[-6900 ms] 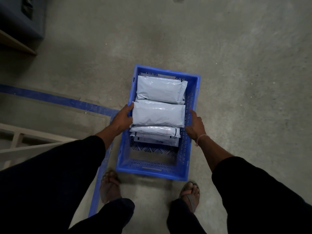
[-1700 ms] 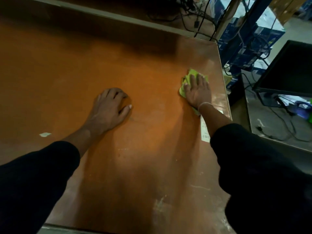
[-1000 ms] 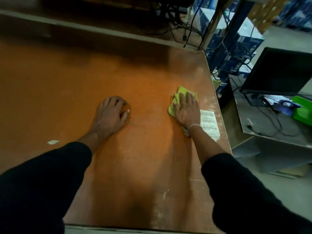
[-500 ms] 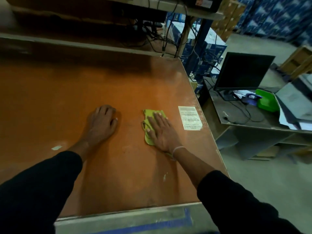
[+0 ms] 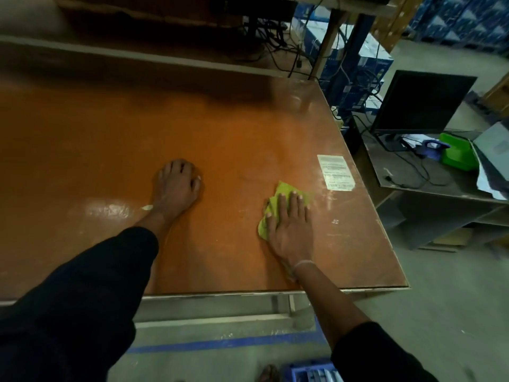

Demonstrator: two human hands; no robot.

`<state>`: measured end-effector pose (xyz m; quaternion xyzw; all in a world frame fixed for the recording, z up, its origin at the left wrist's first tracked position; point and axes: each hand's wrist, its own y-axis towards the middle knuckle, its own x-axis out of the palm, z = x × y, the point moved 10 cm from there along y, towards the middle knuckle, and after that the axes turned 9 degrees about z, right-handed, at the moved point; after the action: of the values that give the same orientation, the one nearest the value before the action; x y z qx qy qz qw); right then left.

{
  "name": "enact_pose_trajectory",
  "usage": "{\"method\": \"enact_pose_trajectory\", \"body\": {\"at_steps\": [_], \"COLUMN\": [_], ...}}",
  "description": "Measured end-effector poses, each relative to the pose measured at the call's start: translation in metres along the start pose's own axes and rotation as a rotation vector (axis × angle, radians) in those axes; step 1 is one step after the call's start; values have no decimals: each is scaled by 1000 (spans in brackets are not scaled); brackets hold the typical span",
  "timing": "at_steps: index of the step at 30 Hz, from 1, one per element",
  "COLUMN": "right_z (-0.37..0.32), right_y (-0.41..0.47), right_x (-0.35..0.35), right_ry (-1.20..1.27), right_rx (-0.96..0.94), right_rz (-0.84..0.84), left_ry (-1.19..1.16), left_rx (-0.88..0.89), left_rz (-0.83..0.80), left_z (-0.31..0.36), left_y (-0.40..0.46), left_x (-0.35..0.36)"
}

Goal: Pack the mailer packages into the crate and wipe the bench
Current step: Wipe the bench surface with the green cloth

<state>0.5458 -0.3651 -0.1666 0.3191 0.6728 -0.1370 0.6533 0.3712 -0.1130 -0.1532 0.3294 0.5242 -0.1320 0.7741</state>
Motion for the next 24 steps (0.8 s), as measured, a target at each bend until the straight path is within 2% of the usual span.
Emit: {"method": "enact_pose_trajectory", "body": {"at_steps": [3,4,5,6,8,9,10,13,15,17,19,20,21,24], "right_z": [-56,-54,-42,-23,19,22,10,-59,-70,-46,-14,-13,-27,-85], "right_y": [-51,-60,-62,-60,-60,-64,-71,-95,-98,-79,-52,-43,-36,-33], "right_x": [-6,-9,-10,-13,-19,-20,-21,-15,-15,-15,-13,-9,-5,6], "right_ry": [103,105,89,60,5,-11,-10,88,123,106,54,39,44,93], "right_rx": [-382,-425,-390,-275,53,147,142,-261,-429,-331,-58,22,-1,-408], "right_rz": [-64,-73,-65,-38,17,36,39,-38,-91,-54,-17,-16,-27,-112], "left_ry": [-14,-15,-19,-25,-33,-32,-32,-28,-31,-35,-40,-39,-39,-62], "left_rx": [6,11,14,15,12,11,12,21,22,19,12,8,5,3], "left_rz": [0,-4,-9,-12,-10,-7,-7,-22,-24,-32,-32,-31,-32,-30], "left_z": [1,1,1,1,0,-1,-1,-2,-3,-5,-5,-5,-5,-6], "left_y": [-1,-2,-3,-4,-5,-4,-4,-4,-5,-4,-4,-4,-4,-3], "left_x": [-3,-4,-4,-5,-5,-6,-6,-4,-4,-3,-3,-4,-4,-3]}}
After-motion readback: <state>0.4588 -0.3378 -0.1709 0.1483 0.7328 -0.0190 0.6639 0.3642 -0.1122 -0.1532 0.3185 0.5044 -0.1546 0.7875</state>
